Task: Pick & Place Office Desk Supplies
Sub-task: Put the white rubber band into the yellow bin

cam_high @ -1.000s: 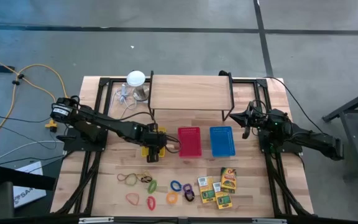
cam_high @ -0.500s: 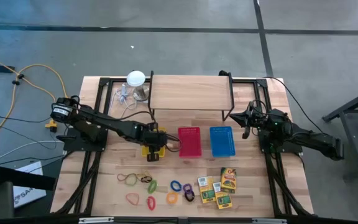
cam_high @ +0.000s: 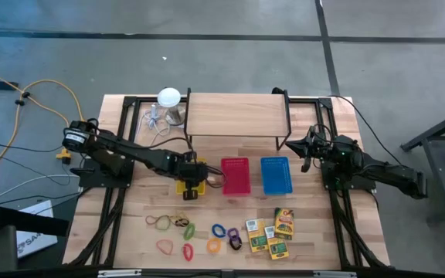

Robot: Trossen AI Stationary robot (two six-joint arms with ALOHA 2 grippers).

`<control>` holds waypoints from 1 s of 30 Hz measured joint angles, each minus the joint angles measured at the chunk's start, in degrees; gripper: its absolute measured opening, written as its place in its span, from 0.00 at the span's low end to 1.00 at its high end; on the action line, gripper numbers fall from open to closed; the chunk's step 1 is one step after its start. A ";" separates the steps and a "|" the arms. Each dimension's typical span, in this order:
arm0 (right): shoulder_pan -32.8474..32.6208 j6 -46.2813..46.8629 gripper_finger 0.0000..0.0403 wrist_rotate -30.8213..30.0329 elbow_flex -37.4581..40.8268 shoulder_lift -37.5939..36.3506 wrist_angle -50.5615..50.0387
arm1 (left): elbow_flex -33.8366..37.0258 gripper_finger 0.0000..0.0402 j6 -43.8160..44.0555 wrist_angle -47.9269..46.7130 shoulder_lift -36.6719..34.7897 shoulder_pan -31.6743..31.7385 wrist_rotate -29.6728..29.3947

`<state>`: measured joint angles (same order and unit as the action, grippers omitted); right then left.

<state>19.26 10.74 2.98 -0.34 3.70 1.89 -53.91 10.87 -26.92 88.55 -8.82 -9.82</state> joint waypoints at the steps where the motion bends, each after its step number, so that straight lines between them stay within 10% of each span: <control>1: -0.02 0.00 0.00 0.00 0.00 0.00 0.00 | 0.00 0.14 0.12 0.02 -0.02 0.12 0.08; 30: -0.02 -0.01 0.00 0.00 0.00 0.00 0.02 | -0.04 0.09 0.03 -2.77 -7.58 1.16 0.11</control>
<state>19.25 10.73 2.98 -0.33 3.70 1.91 -53.95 10.90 -29.70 80.97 -7.66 -9.71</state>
